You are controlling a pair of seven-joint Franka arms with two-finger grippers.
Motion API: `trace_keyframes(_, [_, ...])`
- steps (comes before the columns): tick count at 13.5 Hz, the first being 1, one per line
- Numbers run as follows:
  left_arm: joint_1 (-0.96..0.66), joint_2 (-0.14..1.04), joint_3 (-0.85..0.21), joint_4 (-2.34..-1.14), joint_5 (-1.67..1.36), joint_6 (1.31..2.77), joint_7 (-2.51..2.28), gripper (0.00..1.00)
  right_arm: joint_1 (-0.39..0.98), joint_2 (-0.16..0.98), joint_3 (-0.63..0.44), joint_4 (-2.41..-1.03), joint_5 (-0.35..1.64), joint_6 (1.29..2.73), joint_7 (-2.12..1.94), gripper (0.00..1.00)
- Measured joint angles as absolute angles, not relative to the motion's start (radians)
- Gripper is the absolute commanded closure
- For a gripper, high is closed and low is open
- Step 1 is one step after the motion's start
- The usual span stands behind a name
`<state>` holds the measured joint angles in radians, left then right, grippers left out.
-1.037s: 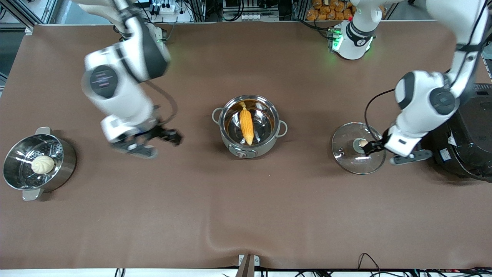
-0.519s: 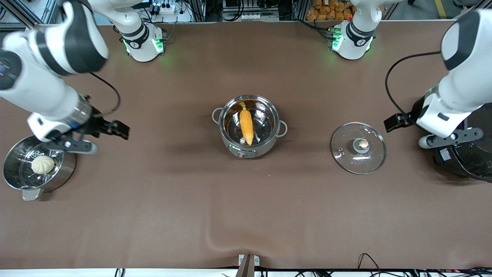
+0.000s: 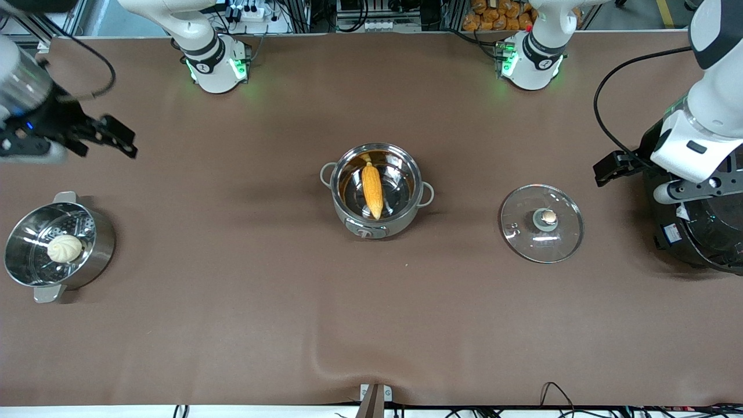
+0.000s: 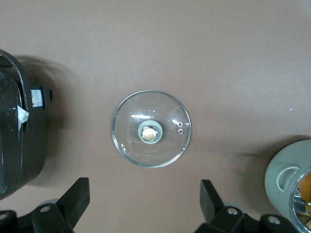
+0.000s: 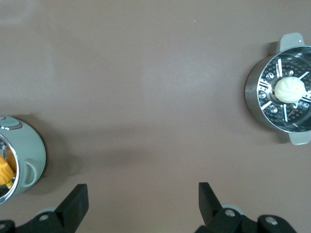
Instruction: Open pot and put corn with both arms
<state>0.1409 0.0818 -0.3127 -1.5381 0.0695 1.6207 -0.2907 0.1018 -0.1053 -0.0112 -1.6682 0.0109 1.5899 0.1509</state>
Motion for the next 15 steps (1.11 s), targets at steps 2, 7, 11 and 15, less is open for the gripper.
trace_keyframes(2, [0.11, 0.052, -0.255, -1.538, 0.061, 1.614, -0.233, 0.0, 0.075, -0.112, -0.013, -1.624, 0.012, 1.545, 0.145, 0.0])
trace_keyframes(7, [-0.003, 0.036, -0.101, -1.538, 0.057, 1.576, -0.198, 0.0, 0.04, -0.087, -0.015, -1.563, 0.012, 1.53, 0.137, 0.0])
trace_keyframes(11, [-0.03, 0.022, -0.079, -1.538, 0.052, 1.538, -0.196, 0.0, 0.035, -0.025, -0.015, -1.487, 0.009, 1.487, 0.101, 0.0])
trace_keyframes(15, [-0.029, 0.011, -0.079, -1.538, 0.049, 1.492, -0.196, 0.0, 0.027, 0.021, -0.016, -1.46, 0.009, 1.481, 0.079, 0.0])
